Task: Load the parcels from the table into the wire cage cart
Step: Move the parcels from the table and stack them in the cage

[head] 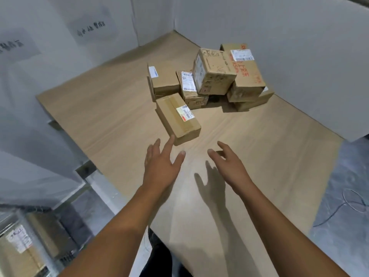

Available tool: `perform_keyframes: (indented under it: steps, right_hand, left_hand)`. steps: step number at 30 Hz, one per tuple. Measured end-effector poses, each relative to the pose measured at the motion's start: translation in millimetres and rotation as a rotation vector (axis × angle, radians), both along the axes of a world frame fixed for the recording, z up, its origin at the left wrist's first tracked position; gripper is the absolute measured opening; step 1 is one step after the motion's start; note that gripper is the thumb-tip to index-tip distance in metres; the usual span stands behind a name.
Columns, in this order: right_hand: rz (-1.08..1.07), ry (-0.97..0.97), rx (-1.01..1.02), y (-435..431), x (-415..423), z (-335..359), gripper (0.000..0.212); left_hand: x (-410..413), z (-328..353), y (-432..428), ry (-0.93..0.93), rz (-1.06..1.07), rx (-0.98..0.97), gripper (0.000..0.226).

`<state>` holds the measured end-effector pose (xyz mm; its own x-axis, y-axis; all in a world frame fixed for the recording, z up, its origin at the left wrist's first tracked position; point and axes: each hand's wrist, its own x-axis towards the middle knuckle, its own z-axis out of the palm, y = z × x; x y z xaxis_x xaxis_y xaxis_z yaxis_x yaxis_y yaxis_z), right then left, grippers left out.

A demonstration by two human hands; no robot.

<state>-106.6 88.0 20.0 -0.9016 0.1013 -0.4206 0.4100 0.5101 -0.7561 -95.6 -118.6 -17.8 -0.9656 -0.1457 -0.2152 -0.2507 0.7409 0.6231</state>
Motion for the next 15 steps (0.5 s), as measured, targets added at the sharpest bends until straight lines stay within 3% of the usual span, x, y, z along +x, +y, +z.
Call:
perform_keyframes:
  steps: [7, 11, 15]
  right_hand:
    - [-0.052, -0.034, 0.1, -34.1, -109.2, -38.9, 0.066]
    - [-0.092, -0.054, 0.065, -52.7, -145.3, -61.3, 0.066]
    - [-0.047, -0.089, 0.014, -69.7, -164.4, -73.9, 0.067]
  left_hand:
    - [-126.7, -73.7, 2.5, -0.018, 0.049, 0.057, 0.063]
    - [-135.6, -104.3, -12.4, 0.029, -0.052, 0.105, 0.06]
    - [-133.4, -99.1, -20.4, 0.106, 0.002, 0.211, 0.056]
